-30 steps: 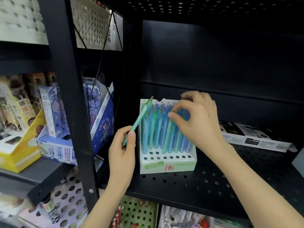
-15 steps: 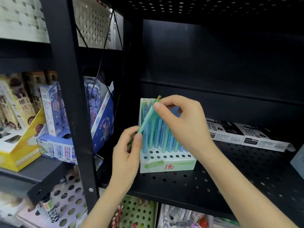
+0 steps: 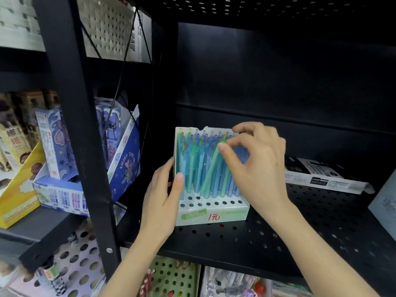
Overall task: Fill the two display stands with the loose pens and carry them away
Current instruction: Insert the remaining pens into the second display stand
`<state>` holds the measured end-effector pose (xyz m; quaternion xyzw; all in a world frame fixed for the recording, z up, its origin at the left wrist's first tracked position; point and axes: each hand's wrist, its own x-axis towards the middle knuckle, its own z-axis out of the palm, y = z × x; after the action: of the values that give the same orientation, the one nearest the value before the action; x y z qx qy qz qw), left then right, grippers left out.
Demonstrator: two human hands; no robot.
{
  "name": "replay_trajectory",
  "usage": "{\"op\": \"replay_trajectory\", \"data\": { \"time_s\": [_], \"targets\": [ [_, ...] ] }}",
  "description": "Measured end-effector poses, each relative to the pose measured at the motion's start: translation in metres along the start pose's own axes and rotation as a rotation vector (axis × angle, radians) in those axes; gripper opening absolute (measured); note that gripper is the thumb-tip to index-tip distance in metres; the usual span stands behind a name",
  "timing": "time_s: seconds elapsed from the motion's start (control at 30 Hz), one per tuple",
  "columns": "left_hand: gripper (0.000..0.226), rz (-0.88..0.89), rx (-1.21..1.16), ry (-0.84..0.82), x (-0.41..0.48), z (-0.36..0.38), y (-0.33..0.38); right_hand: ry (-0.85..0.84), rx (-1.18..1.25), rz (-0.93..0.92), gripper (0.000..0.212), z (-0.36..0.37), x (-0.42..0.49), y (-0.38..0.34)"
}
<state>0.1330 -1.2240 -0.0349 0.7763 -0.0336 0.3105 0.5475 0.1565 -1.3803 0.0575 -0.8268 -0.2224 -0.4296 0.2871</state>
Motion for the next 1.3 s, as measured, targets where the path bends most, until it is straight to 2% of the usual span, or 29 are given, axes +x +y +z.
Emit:
{"op": "replay_trajectory", "data": {
  "time_s": [0.1, 0.2, 0.37, 0.57, 0.73, 0.8, 0.87, 0.97, 1.03, 1.1, 1.3],
  "targets": [
    [0.052, 0.009, 0.029, -0.075, 0.001, 0.000, 0.000, -0.006, 0.000, 0.002, 0.020, 0.001, 0.004, -0.004],
    [0.066, 0.028, 0.066, -0.102, 0.002, 0.000, -0.002, -0.036, -0.048, -0.027, 0.020, 0.005, 0.006, -0.006],
    [0.077, 0.027, 0.107, -0.138, 0.003, 0.001, -0.004, -0.111, -0.138, -0.061, 0.022, 0.022, 0.000, 0.001],
    [0.082, 0.018, 0.139, -0.139, 0.003, 0.001, -0.006, -0.017, -0.174, -0.125, 0.020, 0.033, -0.009, 0.000],
    [0.077, -0.048, 0.149, -0.156, 0.001, 0.002, -0.003, 0.095, 0.046, 0.109, 0.031, 0.021, -0.034, 0.017],
    [0.079, -0.128, 0.188, -0.180, 0.003, 0.004, -0.008, 0.075, 0.079, 0.227, 0.033, 0.018, -0.050, 0.028],
    [0.077, -0.204, 0.255, -0.205, 0.006, 0.006, -0.013, -0.037, 0.088, 0.352, 0.046, 0.017, -0.062, 0.034],
    [0.051, -0.219, 0.213, -0.213, 0.008, 0.007, -0.013, -0.353, 0.121, 0.551, 0.062, 0.020, -0.070, 0.039],
    [0.043, -0.234, 0.148, -0.226, 0.009, 0.009, -0.012, -0.548, 0.172, 0.652, 0.049, 0.023, -0.070, 0.042],
    [0.044, -0.240, 0.087, -0.228, 0.009, 0.011, -0.011, -0.610, 0.274, 0.718, 0.038, 0.023, -0.070, 0.043],
    [0.058, -0.260, -0.167, -0.296, 0.003, 0.025, 0.005, -0.448, 0.505, 0.800, 0.024, 0.009, -0.082, 0.043]
  ]
}}
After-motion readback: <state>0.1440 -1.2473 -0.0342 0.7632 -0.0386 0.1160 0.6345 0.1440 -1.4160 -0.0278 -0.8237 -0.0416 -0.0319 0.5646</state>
